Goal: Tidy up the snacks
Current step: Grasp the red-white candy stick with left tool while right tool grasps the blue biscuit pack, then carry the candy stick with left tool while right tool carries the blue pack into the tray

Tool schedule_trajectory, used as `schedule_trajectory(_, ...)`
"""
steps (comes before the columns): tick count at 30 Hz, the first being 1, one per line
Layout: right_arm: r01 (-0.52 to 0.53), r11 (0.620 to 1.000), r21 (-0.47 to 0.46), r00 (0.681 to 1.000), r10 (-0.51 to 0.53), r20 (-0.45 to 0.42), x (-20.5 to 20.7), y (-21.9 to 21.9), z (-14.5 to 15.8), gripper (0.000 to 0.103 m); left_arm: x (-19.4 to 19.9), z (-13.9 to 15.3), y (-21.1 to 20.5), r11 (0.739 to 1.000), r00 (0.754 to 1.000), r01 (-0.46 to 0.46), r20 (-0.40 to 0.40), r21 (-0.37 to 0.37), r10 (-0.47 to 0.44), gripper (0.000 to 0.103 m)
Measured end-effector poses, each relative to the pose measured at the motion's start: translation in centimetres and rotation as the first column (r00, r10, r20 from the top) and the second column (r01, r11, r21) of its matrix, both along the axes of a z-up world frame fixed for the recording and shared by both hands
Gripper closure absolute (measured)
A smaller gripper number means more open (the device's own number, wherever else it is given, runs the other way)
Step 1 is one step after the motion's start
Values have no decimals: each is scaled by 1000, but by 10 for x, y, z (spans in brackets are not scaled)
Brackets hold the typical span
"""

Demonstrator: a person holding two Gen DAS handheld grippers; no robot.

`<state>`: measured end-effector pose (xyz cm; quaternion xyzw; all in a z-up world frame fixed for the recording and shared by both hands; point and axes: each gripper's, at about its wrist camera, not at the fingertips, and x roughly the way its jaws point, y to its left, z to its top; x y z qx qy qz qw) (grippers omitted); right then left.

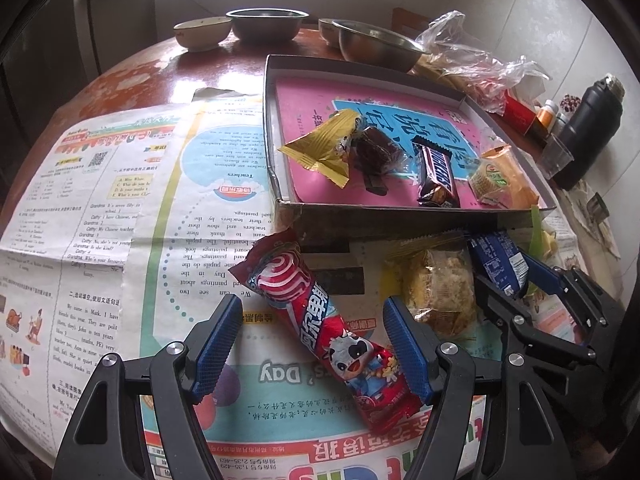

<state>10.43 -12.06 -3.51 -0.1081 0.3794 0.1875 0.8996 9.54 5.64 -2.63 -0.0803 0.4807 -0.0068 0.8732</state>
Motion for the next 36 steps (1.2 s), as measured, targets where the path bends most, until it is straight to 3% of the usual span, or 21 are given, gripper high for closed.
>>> schedule_trajectory(3,0,1000,8,1000,0,-2,-2,-2,0,50,-2,0,-3,999,1000,3,4,47,-3,41)
schedule_trajectory(5,-2,1000,16,1000,3,-8,-4,-4,1,50,-2,1,-2,998,1000,2,9,64,-3,65)
schedule_trajectory(7,-5,1000,29,1000,6,-17,-6,-6,2,50,-3,1,-1,998,1000,6,11,67,-6,78)
schedule_trajectory(11,-6,998,69,999,8,-37,-9,-11,3,51,-5,4,3,1000,1000,23,18,21,-23,78)
schedule_trajectory(16,-2,992,128,999,8,-52,-12,-20,10,51,-13,22,4,999,997,33,65,16,-34,78)
schedule_trajectory(26,1,980,201,1000,-3,6,-17,-33,38,52,-16,57,7,1000,986,24,168,-15,-22,78)
schedule_trajectory(36,23,969,245,997,-39,59,3,-41,64,52,13,80,-12,999,975,40,221,-9,-37,78)
